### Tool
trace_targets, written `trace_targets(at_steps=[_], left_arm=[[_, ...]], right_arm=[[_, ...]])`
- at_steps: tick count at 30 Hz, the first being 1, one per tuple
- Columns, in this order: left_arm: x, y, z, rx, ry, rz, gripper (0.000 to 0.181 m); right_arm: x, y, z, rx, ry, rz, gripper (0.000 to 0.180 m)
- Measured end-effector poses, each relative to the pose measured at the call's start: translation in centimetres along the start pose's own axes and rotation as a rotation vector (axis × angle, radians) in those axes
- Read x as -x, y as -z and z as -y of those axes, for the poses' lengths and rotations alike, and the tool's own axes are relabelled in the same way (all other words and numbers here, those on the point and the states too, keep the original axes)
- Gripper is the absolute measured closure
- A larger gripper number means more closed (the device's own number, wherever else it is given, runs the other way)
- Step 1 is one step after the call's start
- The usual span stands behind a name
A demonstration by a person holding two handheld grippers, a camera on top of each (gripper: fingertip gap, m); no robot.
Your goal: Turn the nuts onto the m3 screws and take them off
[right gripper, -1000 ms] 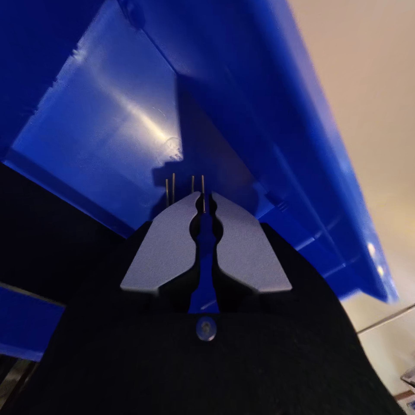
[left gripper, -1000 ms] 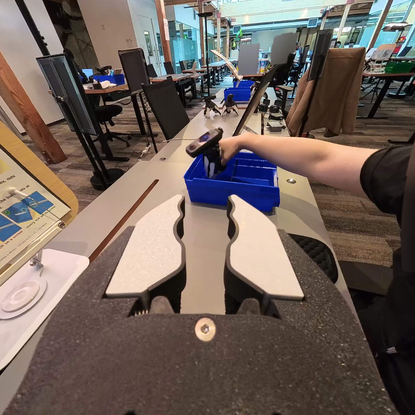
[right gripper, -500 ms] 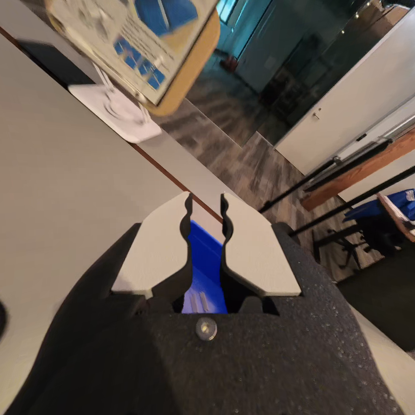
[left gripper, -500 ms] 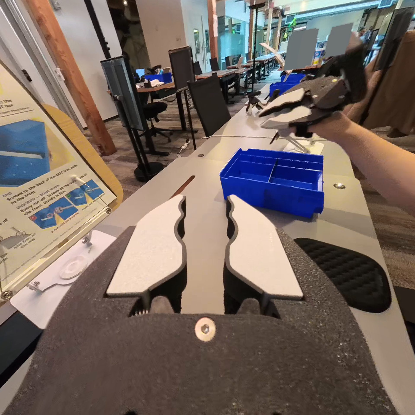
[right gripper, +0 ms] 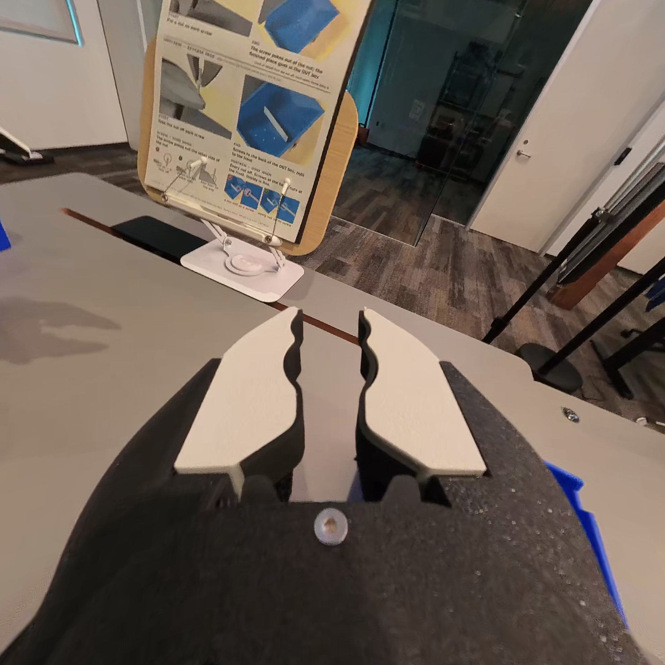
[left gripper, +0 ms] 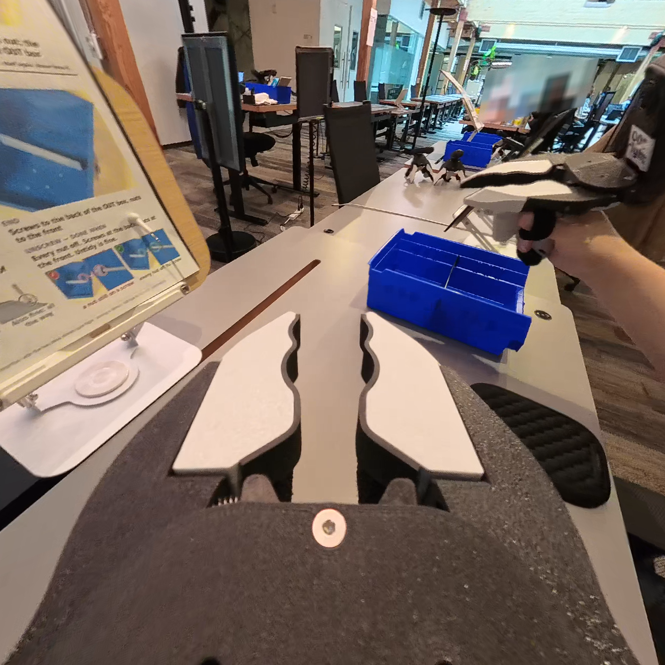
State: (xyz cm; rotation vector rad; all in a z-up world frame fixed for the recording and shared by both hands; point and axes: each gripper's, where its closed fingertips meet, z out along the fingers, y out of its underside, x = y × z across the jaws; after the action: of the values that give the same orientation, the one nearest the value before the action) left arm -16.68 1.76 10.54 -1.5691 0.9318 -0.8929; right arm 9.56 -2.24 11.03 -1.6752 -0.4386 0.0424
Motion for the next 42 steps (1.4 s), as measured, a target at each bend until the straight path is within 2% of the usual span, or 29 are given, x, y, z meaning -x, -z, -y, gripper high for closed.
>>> trace_targets(at_steps=[7, 11, 14, 18, 21, 23, 26, 30, 34, 38, 39, 42], left_arm=[[0.4, 2.9, 0.6, 0.006, 0.042, 0.0, 0.15], [2.0, 6.6, 0.8, 0.073, 0.025, 0.156, 0.15], [4.5, 11.5, 0.0, 0.153, 0.024, 0.29, 0.15], [10.1, 21.1, -4.4, 0.315, 0.112, 0.573, 0.15], [11.4, 25.2, -8.6, 0.374, 0.301, 0.614, 0.147], [11.4, 25.9, -12.0, 0.433, 0.416, 0.622, 0.145], [11.9, 26.3, -15.9, 0.505, 0.478, 0.685, 0.143], [12.2, 26.3, -16.8, 0.534, 0.473, 0.754, 0.147], [13.0, 28.0, -19.2, 0.79, 0.421, 0.897, 0.146], [12.3, 26.9, -21.6, 0.866, 0.512, 0.868, 0.143], [12.3, 27.0, -22.2, 0.895, 0.521, 0.876, 0.145], [12.9, 27.6, -23.7, 0.98, 0.492, 0.926, 0.169]], right_arm=[[0.0, 1.4, -0.2, 0.033, -0.025, -0.024, 0.154], [0.7, 2.8, -1.5, 0.086, -0.037, 0.028, 0.154], [1.1, 3.9, -2.8, 0.121, -0.036, 0.082, 0.154], [0.7, 5.1, -5.5, 0.221, 0.035, 0.116, 0.154], [-0.2, 5.8, -7.0, 0.261, 0.077, 0.122, 0.154], [-0.6, 6.2, -7.4, 0.258, 0.073, 0.135, 0.154], [-1.2, 6.6, -7.4, 0.231, 0.056, 0.154, 0.154], [-2.4, 7.3, -7.4, 0.224, 0.049, 0.156, 0.154], [-4.3, 8.5, -7.8, 0.244, 0.069, 0.135, 0.154], [-5.7, 10.0, -7.9, 0.218, 0.044, 0.124, 0.154], [-6.0, 10.3, -8.0, 0.215, 0.04, 0.123, 0.154], [-6.8, 11.1, -8.7, 0.213, 0.031, 0.118, 0.154]])
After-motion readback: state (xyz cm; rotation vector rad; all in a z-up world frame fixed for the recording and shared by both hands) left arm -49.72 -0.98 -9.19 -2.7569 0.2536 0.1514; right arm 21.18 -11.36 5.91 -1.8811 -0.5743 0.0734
